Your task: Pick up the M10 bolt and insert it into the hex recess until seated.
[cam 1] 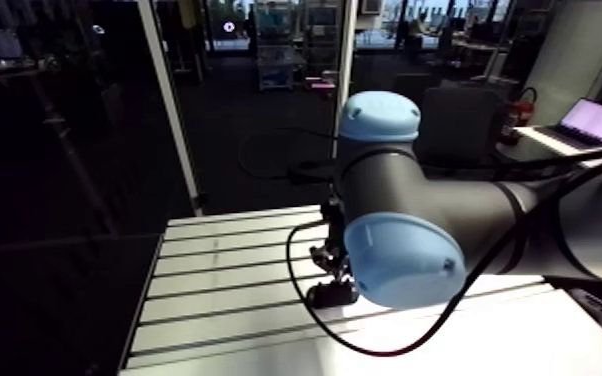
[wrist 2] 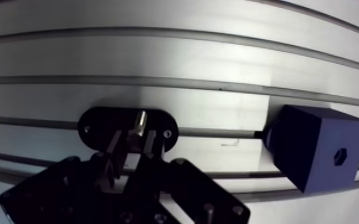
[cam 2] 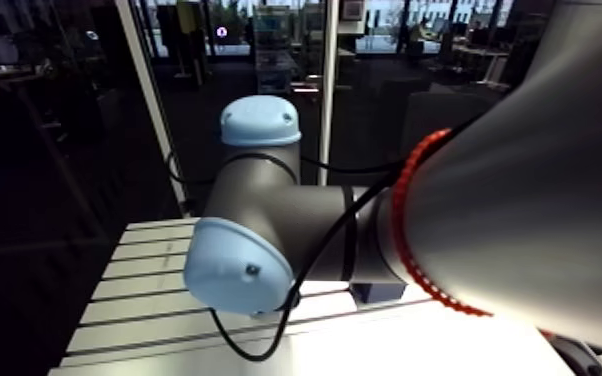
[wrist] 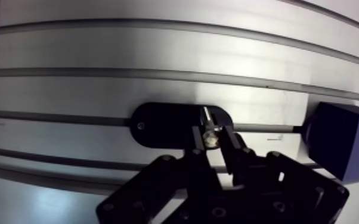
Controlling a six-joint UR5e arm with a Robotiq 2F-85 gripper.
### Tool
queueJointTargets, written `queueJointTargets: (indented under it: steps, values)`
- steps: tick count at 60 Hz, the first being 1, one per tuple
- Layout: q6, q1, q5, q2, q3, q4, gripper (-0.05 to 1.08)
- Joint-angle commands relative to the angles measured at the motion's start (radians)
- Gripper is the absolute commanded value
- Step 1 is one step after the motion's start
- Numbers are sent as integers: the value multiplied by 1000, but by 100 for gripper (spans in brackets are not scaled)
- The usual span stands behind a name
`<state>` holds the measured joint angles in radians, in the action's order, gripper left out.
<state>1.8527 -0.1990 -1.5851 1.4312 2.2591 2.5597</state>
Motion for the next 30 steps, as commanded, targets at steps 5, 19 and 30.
queueJointTargets:
  steps: [5,19,30]
  values:
    - [-16,0,20,24,-60,-72,77]
    - [-28,-15,49,77,-192,-275,87]
    - [-28,-56,42,76,-321,-491,91]
